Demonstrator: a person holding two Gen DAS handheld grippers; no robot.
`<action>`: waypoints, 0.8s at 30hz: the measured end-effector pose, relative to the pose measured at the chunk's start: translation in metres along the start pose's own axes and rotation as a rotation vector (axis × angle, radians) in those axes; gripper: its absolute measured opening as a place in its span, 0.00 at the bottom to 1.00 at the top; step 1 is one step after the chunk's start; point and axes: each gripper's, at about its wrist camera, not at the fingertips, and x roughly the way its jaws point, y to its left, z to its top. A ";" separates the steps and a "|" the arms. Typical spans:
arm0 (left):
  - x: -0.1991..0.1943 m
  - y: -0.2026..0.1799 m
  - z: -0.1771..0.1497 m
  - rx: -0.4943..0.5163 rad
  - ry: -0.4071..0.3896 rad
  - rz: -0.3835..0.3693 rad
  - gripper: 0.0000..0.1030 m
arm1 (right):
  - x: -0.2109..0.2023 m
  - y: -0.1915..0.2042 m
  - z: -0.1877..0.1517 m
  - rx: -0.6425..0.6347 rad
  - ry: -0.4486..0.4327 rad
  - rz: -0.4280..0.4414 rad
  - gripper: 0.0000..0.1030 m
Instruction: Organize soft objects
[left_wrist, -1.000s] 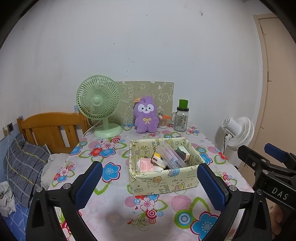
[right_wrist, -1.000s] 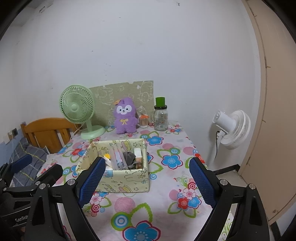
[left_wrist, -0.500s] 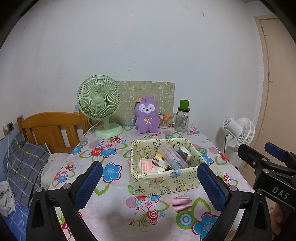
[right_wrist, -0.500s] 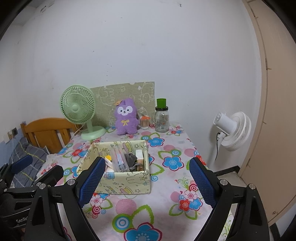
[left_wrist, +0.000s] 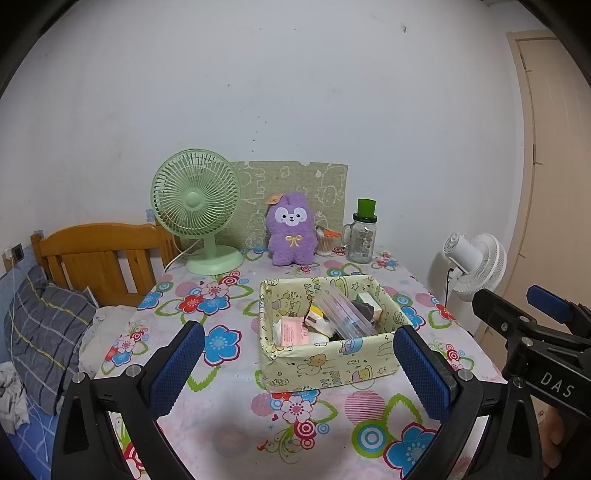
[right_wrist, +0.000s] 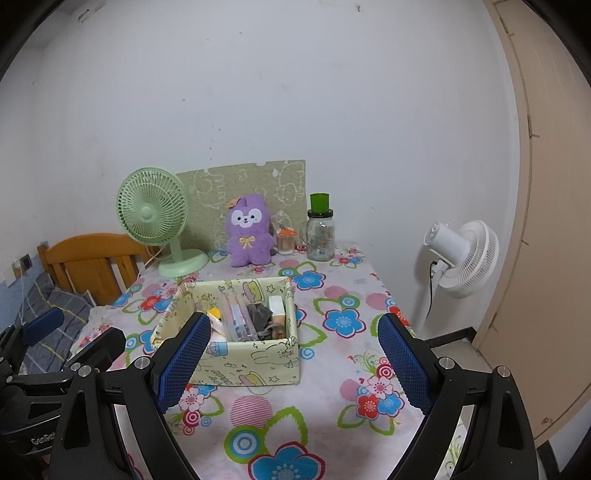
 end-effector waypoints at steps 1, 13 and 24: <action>0.000 0.000 0.000 -0.001 0.000 0.001 1.00 | 0.000 0.001 0.000 -0.003 0.001 -0.001 0.91; -0.003 -0.001 0.002 0.003 -0.011 -0.006 1.00 | -0.002 0.003 0.001 0.001 -0.003 -0.019 0.91; 0.001 -0.007 0.000 -0.017 -0.002 0.015 1.00 | 0.004 -0.003 0.000 0.012 0.003 -0.031 0.91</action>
